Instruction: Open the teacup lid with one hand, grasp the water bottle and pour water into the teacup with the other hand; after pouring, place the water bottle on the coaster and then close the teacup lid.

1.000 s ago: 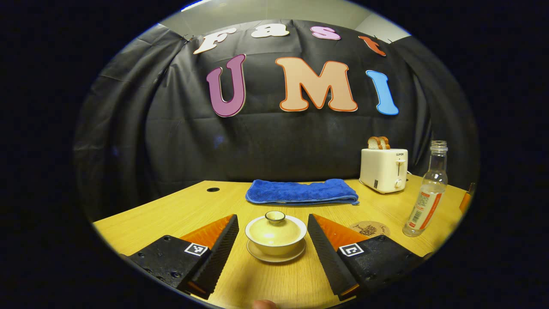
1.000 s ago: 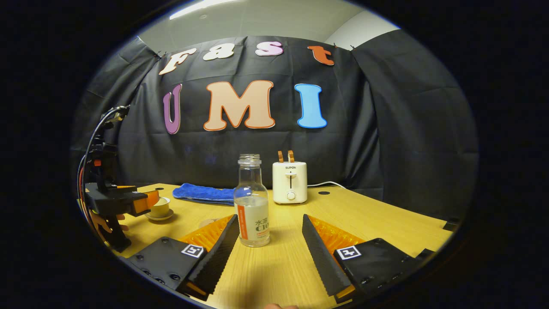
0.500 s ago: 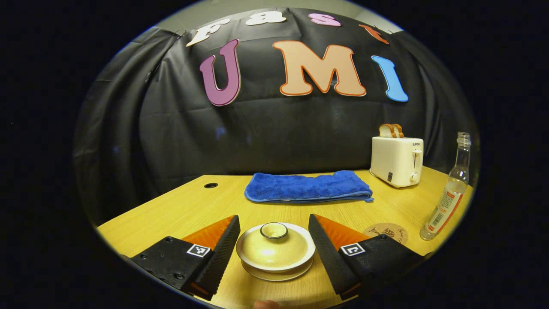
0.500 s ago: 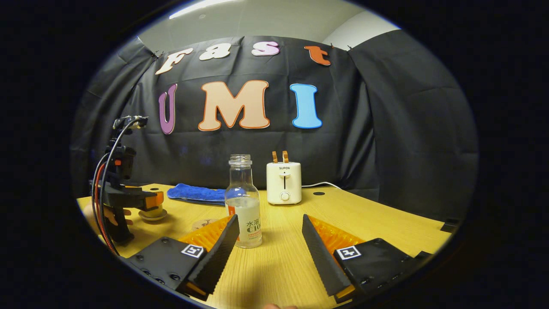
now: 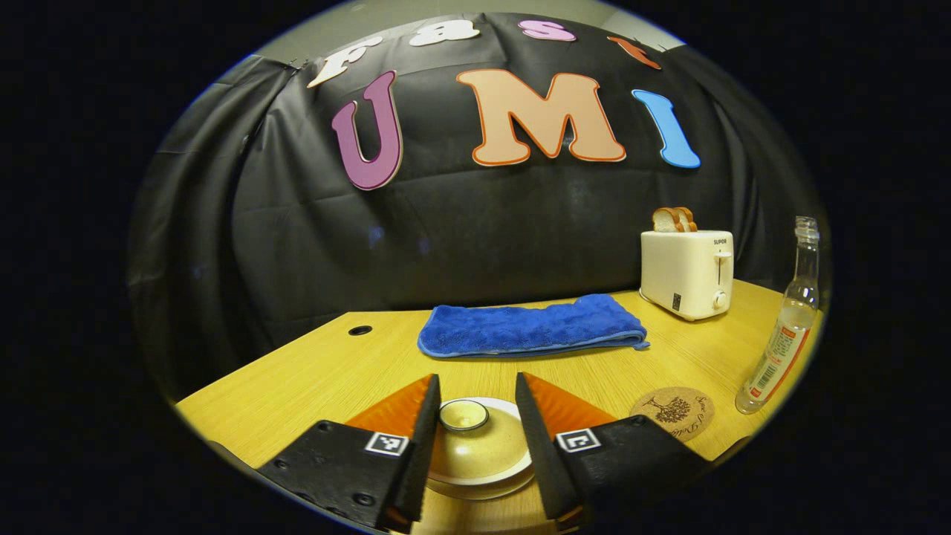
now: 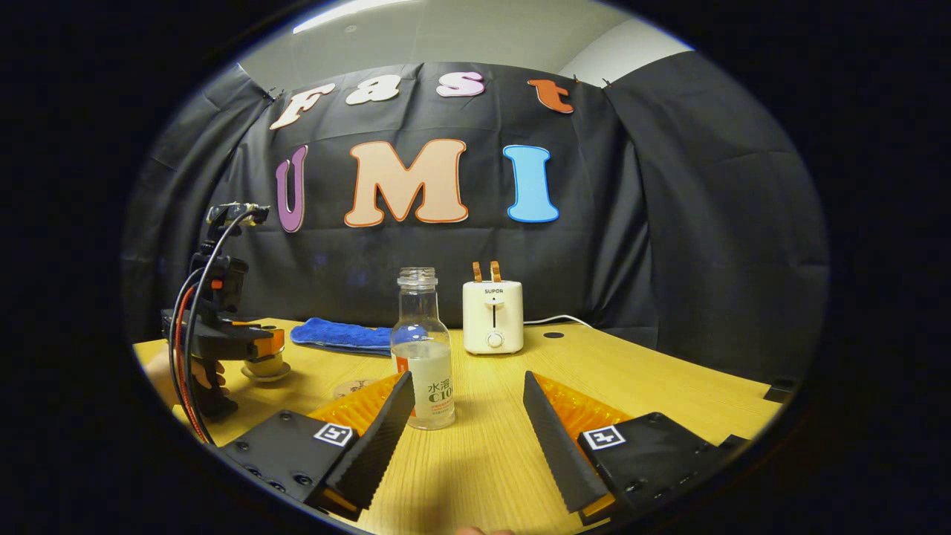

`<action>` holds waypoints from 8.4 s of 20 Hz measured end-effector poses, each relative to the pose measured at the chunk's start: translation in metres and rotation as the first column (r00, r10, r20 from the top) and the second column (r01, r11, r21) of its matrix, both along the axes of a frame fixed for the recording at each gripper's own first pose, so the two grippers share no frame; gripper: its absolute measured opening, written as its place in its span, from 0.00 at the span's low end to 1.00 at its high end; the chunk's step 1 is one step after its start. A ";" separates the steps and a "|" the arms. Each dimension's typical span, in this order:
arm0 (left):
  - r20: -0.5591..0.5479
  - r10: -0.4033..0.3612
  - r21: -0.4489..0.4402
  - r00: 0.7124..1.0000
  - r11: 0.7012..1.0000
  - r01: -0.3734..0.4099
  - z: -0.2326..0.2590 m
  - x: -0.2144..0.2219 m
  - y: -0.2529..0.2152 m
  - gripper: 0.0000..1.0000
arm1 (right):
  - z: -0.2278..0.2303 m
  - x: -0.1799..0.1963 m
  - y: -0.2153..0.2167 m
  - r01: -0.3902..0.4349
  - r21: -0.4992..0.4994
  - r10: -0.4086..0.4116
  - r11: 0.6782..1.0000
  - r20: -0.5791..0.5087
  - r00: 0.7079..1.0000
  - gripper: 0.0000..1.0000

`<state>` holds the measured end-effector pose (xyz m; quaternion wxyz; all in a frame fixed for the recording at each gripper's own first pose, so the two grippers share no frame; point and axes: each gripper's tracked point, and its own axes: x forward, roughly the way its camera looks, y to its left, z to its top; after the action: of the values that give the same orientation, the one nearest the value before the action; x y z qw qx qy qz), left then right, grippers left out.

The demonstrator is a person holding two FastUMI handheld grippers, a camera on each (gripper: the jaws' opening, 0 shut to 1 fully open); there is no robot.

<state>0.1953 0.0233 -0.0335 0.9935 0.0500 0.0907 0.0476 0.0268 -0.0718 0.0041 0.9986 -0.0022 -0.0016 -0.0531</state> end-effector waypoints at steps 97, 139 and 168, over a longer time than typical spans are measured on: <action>0.155 -0.106 -0.098 0.982 0.988 0.122 0.023 -0.139 0.106 0.23 | -0.049 0.179 0.248 -0.253 -0.967 0.193 0.005 -0.248 0.949 0.68; 0.151 -0.107 -0.103 0.983 0.987 0.124 0.023 -0.139 0.108 0.22 | 0.000 0.185 0.294 -0.001 -0.854 0.257 -0.520 -0.157 0.954 0.68; 0.154 -0.104 -0.096 0.983 0.988 0.120 0.024 -0.139 0.110 0.23 | 0.007 0.165 0.273 -0.444 -0.823 0.356 0.354 -0.321 0.878 0.69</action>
<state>0.0558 0.1328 -0.0099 0.9998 -0.0006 0.0160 -0.0095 0.1922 0.2012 0.0115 0.8323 -0.5166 0.0136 0.2005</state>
